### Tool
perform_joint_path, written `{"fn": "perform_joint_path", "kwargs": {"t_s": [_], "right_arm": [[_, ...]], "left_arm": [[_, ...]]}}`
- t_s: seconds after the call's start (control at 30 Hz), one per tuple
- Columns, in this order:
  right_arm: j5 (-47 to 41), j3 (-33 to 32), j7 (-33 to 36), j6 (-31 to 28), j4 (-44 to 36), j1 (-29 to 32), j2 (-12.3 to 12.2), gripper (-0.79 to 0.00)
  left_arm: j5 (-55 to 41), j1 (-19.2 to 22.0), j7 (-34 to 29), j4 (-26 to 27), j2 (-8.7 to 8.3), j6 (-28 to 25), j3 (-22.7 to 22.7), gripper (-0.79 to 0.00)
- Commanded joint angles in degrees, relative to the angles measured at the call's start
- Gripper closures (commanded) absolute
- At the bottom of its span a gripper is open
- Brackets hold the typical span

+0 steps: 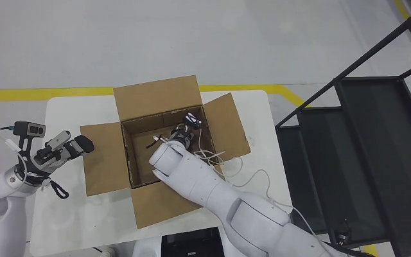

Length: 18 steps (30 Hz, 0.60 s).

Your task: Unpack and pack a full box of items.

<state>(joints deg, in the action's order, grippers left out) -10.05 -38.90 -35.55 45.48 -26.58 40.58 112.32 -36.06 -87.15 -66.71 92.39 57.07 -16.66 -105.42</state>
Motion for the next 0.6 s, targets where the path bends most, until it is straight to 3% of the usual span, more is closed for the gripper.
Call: {"fn": "perform_joint_path", "kwargs": {"t_s": [0.0,0.17,0.57], "right_arm": [[-0.5,0.7,-0.1,-0.1,0.5,-0.3,0.1,-0.222],[-2.1,2.2,-0.3,-0.5,1.4,-0.9,0.4,0.000],[-5.1,4.6,-1.4,-3.0,1.9,-1.6,0.6,0.000]], "left_arm": [[0.0,0.0,0.0,0.0,0.00,0.0,0.0,-0.785],[0.0,0.0,0.0,0.0,0.00,0.0,0.0,-0.785],[0.0,0.0,0.0,0.0,0.00,0.0,0.0,-0.785]]}}
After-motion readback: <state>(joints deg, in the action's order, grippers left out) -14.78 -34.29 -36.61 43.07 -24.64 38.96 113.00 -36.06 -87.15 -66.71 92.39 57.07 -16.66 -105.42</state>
